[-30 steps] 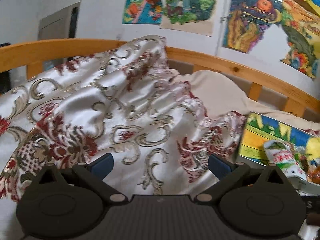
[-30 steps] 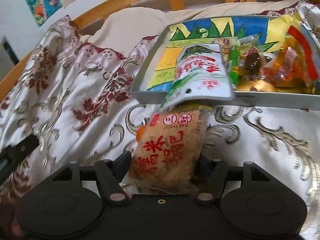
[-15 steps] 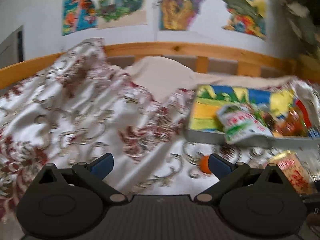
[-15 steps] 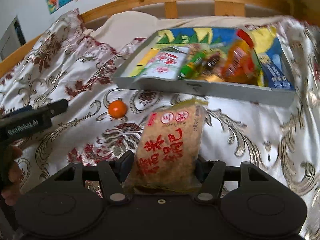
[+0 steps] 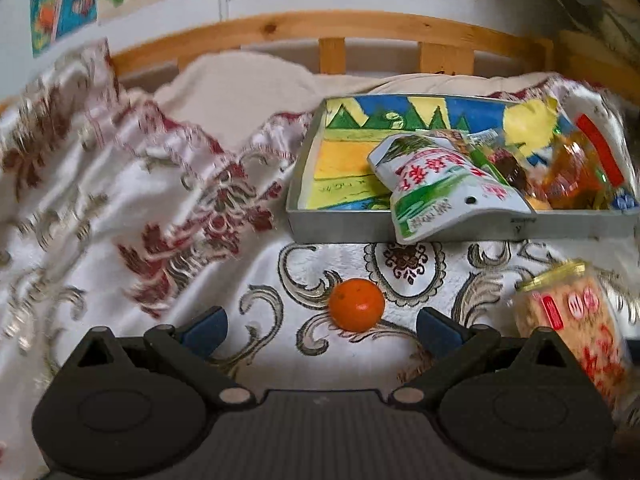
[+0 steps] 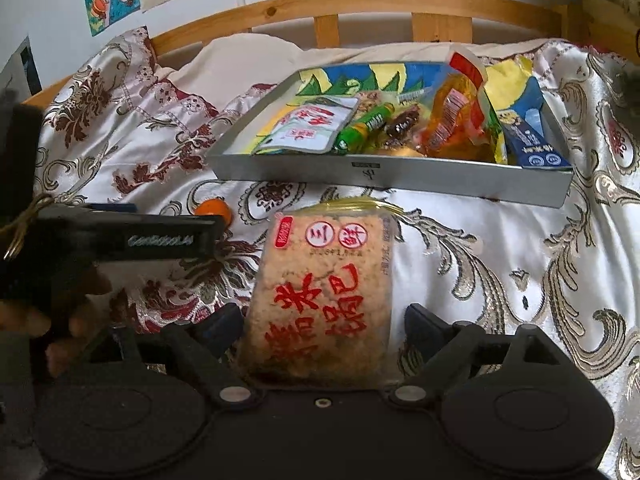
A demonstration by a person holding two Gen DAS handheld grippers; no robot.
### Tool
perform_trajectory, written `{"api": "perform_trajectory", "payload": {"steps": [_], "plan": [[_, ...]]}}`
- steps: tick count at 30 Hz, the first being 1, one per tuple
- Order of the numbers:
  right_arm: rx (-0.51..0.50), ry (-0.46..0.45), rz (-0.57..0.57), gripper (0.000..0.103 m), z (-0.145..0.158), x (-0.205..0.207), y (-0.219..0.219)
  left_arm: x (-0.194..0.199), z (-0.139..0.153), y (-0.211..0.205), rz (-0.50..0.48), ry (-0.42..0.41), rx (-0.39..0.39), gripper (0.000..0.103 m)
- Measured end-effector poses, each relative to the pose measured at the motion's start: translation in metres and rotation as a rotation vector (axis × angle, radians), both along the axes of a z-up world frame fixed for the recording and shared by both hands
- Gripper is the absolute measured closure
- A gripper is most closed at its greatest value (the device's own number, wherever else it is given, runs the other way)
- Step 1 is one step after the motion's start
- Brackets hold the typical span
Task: Organize snacks
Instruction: 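Close the left tool on the orange tangerine while the right tool holds the rice-cake pack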
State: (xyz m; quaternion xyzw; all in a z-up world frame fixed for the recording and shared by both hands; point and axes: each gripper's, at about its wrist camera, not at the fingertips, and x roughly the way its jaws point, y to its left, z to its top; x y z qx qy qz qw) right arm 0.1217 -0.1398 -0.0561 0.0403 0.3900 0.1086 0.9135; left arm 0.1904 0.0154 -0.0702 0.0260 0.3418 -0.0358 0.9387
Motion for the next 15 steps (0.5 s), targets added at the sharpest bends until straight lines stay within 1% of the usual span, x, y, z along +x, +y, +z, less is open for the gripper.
{"api": "perform_trajectory", "payload": {"steps": [2,3,6,10,13,15], "plan": [[-0.004,-0.009,-0.003,0.009,0.0,0.0,0.003,0.006,-0.003,0.006,0.026,0.025,-0.026,0.001],[-0.01,-0.013,-0.009,0.009,-0.001,0.0,0.005,0.009,-0.005,0.008,0.037,0.031,-0.026,0.001],[-0.048,-0.021,-0.015,0.009,-0.004,-0.002,0.013,0.013,-0.008,0.01,0.05,0.041,-0.023,0.005],[-0.091,-0.044,-0.007,0.009,-0.008,-0.008,0.023,0.014,-0.007,0.011,0.058,0.036,-0.05,0.007],[-0.108,-0.06,0.003,0.009,-0.01,-0.01,0.026,0.013,-0.007,0.008,0.034,0.017,-0.067,0.01],[-0.108,-0.075,-0.001,0.011,-0.01,-0.011,0.026,0.011,-0.007,0.005,0.001,0.004,-0.066,0.016]]}}
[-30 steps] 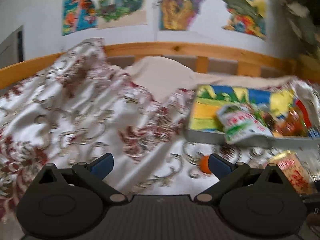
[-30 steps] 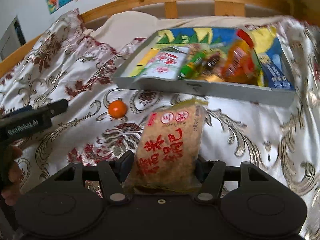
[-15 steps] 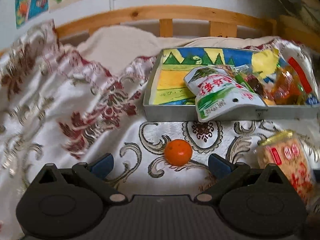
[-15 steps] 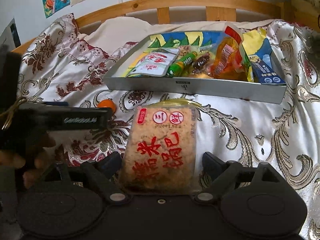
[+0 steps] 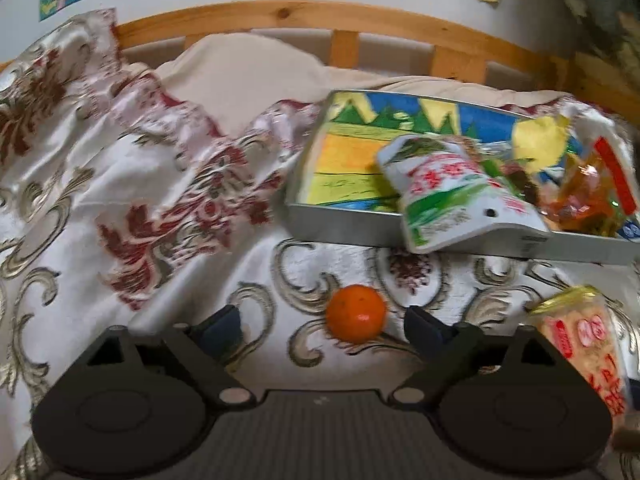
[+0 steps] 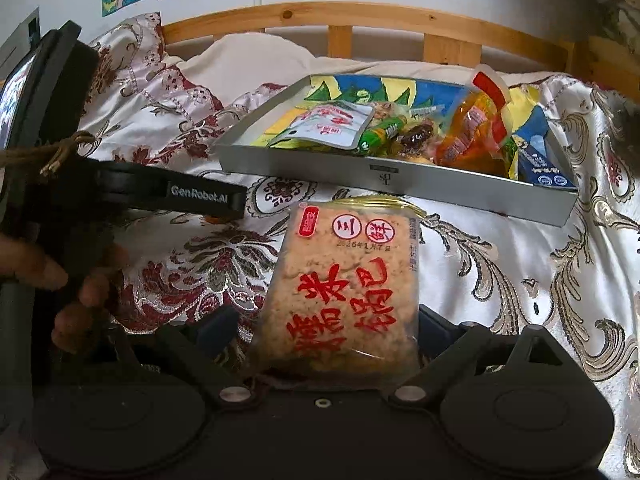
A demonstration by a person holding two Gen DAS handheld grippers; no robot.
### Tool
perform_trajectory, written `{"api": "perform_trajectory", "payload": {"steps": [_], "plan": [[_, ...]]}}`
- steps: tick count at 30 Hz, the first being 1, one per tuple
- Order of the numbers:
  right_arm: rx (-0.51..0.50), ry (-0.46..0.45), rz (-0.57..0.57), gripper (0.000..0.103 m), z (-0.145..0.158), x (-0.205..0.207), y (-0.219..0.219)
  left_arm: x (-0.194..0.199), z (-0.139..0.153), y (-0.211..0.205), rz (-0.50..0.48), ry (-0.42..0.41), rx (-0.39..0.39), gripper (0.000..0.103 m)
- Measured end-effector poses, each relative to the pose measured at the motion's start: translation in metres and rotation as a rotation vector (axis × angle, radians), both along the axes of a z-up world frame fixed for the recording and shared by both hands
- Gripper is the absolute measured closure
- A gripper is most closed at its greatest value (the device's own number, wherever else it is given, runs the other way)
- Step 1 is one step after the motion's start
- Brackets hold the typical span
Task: Organize snacks
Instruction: 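Close the left tool on the orange tangerine while the right tool holds the rice-cake pack, then carry the tangerine and rice-cake pack over the metal tin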
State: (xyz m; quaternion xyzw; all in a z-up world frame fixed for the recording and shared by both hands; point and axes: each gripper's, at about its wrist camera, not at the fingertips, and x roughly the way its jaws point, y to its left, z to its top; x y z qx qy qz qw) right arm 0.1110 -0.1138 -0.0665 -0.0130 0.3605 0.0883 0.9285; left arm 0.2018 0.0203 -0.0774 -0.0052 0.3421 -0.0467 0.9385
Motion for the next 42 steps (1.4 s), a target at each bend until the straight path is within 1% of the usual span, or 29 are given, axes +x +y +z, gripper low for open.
{"api": "perform_trajectory", "payload": {"steps": [1,4,5,6,7,9,10,14,19,20,24,31,37,42], "plan": [[0.003,-0.005,-0.003,0.011,0.0,0.0,-0.001,0.0,-0.001,-0.002,-0.011,-0.003,0.008,0.018],[0.006,-0.025,-0.013,0.016,-0.001,-0.003,-0.002,0.002,-0.004,-0.006,-0.028,-0.003,0.012,0.031],[0.005,-0.033,-0.017,0.019,-0.001,-0.003,-0.002,0.002,-0.004,-0.006,-0.027,0.0,0.008,0.04],[0.003,-0.037,-0.019,0.021,-0.001,-0.003,-0.002,0.003,-0.004,-0.005,-0.021,0.006,0.005,0.045],[0.002,-0.041,-0.02,0.021,-0.001,-0.003,-0.002,0.004,-0.004,-0.004,-0.017,0.007,-0.001,0.048],[-0.006,-0.042,-0.018,0.021,-0.002,-0.002,-0.001,0.004,-0.004,-0.001,-0.017,0.012,-0.021,0.065],[-0.013,-0.042,-0.016,0.021,-0.003,-0.001,0.001,0.004,-0.004,-0.001,-0.017,0.016,-0.028,0.067],[-0.004,-0.062,-0.025,0.025,-0.003,-0.004,0.0,0.0,-0.003,0.0,-0.027,0.022,-0.035,0.067],[-0.004,-0.063,-0.021,0.027,0.0,-0.012,-0.001,-0.014,0.002,0.003,-0.021,0.035,-0.077,0.068],[-0.004,-0.068,-0.02,0.029,0.001,-0.014,-0.002,-0.018,0.004,0.003,-0.021,0.034,-0.078,0.068],[-0.012,-0.078,-0.021,0.029,0.005,-0.022,-0.002,-0.032,0.01,-0.001,-0.029,0.032,-0.078,0.068],[-0.03,-0.055,-0.011,0.029,0.006,-0.025,-0.001,-0.045,0.017,-0.003,-0.017,0.04,-0.084,0.068],[0.042,-0.004,-0.028,0.026,0.004,-0.007,-0.006,-0.047,0.017,-0.003,-0.023,0.039,-0.094,0.068],[0.013,0.002,-0.004,0.03,0.006,-0.006,-0.002,-0.056,0.021,-0.001,-0.019,0.037,-0.114,0.068]]}}
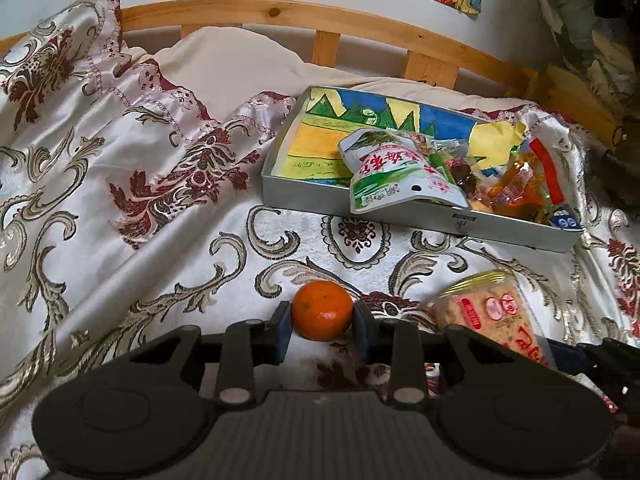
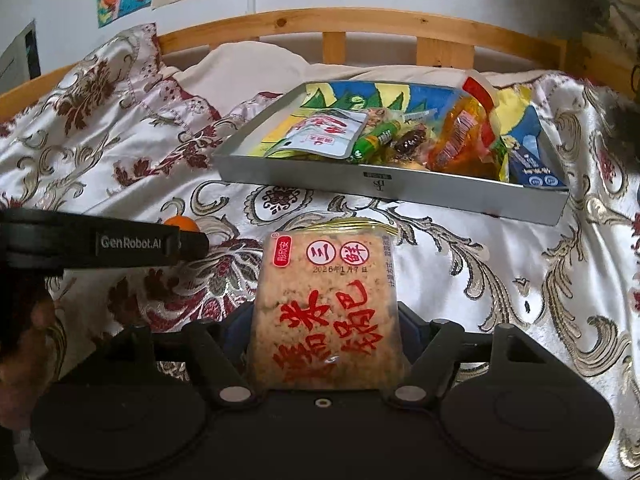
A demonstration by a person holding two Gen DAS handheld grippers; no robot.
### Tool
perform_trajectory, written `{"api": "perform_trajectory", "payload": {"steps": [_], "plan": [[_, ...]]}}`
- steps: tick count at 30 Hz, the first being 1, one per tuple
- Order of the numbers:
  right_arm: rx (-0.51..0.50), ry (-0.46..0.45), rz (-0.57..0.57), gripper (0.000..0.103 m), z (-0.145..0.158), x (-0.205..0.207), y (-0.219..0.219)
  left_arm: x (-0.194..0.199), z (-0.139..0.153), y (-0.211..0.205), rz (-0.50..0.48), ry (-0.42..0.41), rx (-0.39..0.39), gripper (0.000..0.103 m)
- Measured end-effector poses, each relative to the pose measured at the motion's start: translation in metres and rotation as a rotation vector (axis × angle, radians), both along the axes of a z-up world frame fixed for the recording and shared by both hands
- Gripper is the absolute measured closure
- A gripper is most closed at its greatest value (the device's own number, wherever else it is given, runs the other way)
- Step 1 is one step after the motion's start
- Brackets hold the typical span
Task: Organize snacks
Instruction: 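Carry the tangerine and rice-cake pack over the metal tin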
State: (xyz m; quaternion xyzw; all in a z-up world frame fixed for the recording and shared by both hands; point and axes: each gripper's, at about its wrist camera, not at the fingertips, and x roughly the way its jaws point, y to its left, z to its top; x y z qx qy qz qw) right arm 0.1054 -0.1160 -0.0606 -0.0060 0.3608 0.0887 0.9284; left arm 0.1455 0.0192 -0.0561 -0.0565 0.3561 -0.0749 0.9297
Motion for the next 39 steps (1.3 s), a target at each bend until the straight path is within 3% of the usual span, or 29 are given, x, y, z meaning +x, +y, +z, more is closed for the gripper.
{"api": "perform_trajectory", "payload": {"steps": [11,15,22,27,30,34,39], "plan": [[-0.09,-0.09,0.024,0.03,0.027,-0.043,-0.004,-0.029,0.028,-0.004,-0.001,-0.07,-0.037,0.068],[-0.083,-0.142,0.022,0.03,0.048,-0.037,-0.015,-0.023,0.045,-0.007,-0.002,-0.108,-0.048,0.068],[-0.05,-0.249,0.022,0.03,0.092,0.022,-0.03,0.035,0.074,-0.008,-0.002,-0.159,-0.079,0.068],[0.036,-0.26,0.022,0.03,0.109,0.084,-0.035,0.091,0.08,-0.01,0.024,-0.178,-0.064,0.068],[0.07,-0.221,0.034,0.03,0.104,0.121,-0.035,0.123,0.076,-0.012,0.028,-0.15,-0.046,0.068],[0.062,-0.176,0.034,0.03,0.089,0.154,-0.03,0.162,0.062,-0.011,-0.013,-0.053,-0.068,0.068],[0.064,-0.106,0.011,0.03,0.065,0.182,-0.032,0.18,0.045,-0.014,-0.028,-0.008,-0.037,0.068]]}}
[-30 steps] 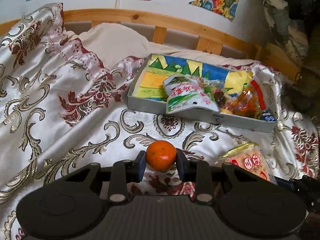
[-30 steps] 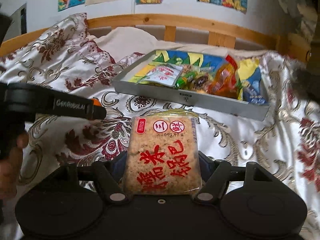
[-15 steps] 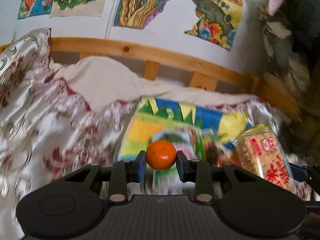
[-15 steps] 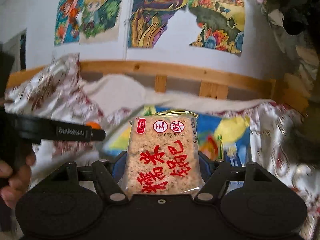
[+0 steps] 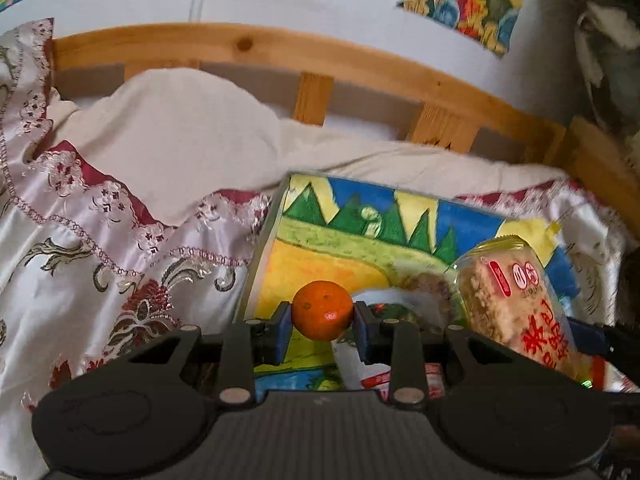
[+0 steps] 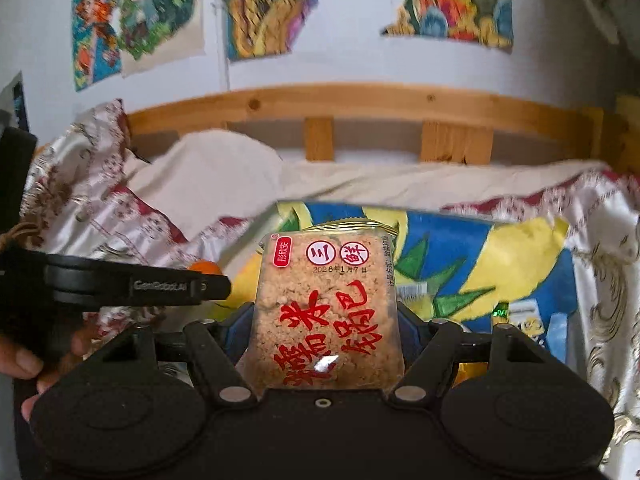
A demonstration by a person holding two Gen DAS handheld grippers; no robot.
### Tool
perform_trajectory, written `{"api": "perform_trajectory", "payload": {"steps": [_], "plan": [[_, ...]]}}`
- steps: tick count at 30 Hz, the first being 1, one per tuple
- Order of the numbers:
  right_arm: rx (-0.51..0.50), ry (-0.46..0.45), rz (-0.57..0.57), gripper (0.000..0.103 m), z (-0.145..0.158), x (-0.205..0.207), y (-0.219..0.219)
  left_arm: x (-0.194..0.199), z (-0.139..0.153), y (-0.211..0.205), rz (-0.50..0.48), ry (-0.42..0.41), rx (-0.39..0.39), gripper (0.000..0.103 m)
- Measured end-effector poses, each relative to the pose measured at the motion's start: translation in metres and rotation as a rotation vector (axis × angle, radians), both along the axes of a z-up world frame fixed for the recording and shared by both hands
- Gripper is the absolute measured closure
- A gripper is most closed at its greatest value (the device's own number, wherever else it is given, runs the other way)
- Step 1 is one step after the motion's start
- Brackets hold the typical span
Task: Organize snacks
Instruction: 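Carry the tangerine and rice-cake pack over the metal tin, then open both tools to drop the tangerine and rice-cake pack into the tin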
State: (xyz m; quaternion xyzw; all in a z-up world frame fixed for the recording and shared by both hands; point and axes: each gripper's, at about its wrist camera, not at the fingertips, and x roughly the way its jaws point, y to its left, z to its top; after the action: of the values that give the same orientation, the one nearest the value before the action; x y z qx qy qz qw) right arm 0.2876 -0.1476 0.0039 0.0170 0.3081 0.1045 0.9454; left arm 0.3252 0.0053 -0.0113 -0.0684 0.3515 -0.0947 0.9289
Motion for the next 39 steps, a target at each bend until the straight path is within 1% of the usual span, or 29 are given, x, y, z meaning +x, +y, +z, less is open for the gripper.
{"api": "perform_trajectory", "payload": {"steps": [3,5,8,13,17,19,22,24,25,27,28,32,34,36,39], "plan": [[0.012,0.032,-0.018,0.03,-0.013,0.008,-0.002,0.004,-0.011,-0.005,-0.005,0.02,0.028,0.068],[0.037,0.061,-0.025,0.03,-0.021,0.012,-0.004,0.005,-0.016,-0.008,-0.015,0.031,0.038,0.068],[0.07,0.081,-0.033,0.03,-0.029,0.014,-0.008,0.005,-0.02,-0.01,-0.018,0.028,0.058,0.068],[0.086,0.071,-0.014,0.029,-0.03,0.014,-0.008,0.011,-0.024,-0.003,-0.001,0.067,0.017,0.067],[0.073,0.065,-0.005,0.028,-0.031,0.011,-0.006,0.01,-0.027,-0.003,0.008,0.082,0.015,0.067],[0.076,0.065,-0.008,0.028,-0.031,0.012,-0.006,0.009,-0.027,-0.003,0.008,0.082,0.02,0.065],[0.077,0.065,-0.01,0.028,-0.031,0.012,-0.006,0.009,-0.027,-0.003,0.014,0.083,0.03,0.06],[0.08,0.064,-0.01,0.027,-0.031,0.012,-0.006,0.01,-0.026,-0.002,0.019,0.085,0.031,0.054],[0.081,0.063,-0.009,0.027,-0.031,0.012,-0.006,0.01,-0.025,-0.001,0.023,0.086,0.028,0.052],[0.082,0.062,-0.011,0.026,-0.031,0.012,-0.006,0.009,-0.024,0.001,0.03,0.086,0.017,0.045],[0.082,0.061,-0.012,0.025,-0.03,0.012,-0.006,0.009,-0.023,0.002,0.033,0.085,0.01,0.043],[0.084,0.045,-0.013,0.02,-0.026,0.01,-0.007,0.005,-0.019,0.004,0.037,0.081,-0.002,0.038],[0.082,0.03,-0.003,0.017,-0.022,0.008,-0.007,0.003,-0.016,0.005,0.042,0.071,-0.004,0.031],[0.083,0.007,0.012,0.013,-0.017,0.004,-0.008,-0.002,-0.011,0.007,0.044,0.051,-0.01,0.022],[0.079,-0.033,0.028,0.01,-0.006,-0.003,-0.01,-0.01,0.0,0.012,0.048,0.023,-0.008,0.018]]}}
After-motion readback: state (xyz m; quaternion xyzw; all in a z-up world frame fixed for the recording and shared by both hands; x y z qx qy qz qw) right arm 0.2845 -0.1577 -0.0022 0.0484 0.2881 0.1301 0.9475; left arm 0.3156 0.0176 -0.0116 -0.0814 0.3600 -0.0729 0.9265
